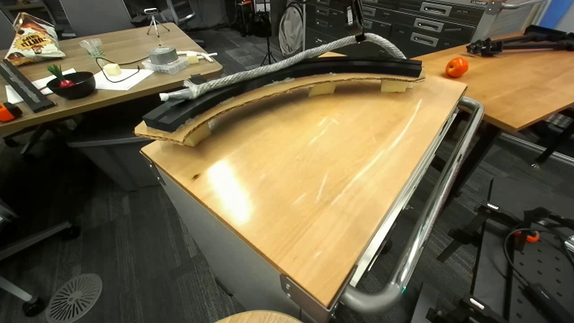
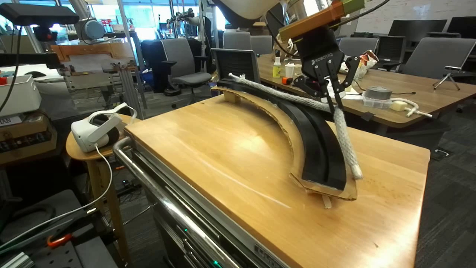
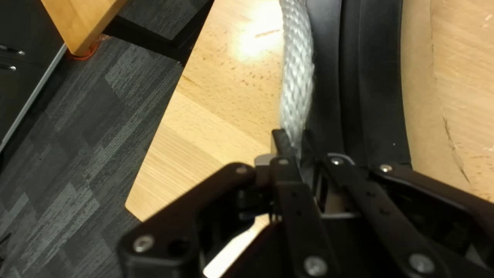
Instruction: Place the rope on the platform
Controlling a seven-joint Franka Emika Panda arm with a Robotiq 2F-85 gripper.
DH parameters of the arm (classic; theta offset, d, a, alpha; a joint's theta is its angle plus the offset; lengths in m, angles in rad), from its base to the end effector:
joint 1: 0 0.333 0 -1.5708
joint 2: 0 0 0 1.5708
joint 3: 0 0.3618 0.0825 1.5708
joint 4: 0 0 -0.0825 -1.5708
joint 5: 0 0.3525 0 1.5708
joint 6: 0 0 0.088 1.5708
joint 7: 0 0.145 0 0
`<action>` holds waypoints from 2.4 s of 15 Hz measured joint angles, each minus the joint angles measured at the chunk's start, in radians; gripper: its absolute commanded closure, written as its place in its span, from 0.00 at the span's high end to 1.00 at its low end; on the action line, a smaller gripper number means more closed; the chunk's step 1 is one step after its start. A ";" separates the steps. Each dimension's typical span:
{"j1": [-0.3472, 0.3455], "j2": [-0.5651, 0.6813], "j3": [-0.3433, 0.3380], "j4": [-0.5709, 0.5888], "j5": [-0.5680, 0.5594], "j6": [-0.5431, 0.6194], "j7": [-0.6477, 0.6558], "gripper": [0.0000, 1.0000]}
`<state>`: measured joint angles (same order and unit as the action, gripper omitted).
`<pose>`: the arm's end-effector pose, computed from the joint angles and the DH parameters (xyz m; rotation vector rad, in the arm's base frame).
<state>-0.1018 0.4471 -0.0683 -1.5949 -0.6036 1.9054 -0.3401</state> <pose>0.6400 -0.1657 0.4008 2.5290 0.5377 -0.3679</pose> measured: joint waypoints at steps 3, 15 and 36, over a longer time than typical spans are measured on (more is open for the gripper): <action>0.008 -0.009 -0.003 0.011 0.000 -0.052 0.039 0.13; 0.050 0.018 -0.005 0.104 -0.003 -0.251 0.091 0.12; 0.051 0.070 0.002 0.152 0.008 -0.265 0.024 0.99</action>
<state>-0.0511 0.5170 -0.0666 -1.4433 -0.5954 1.6400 -0.3160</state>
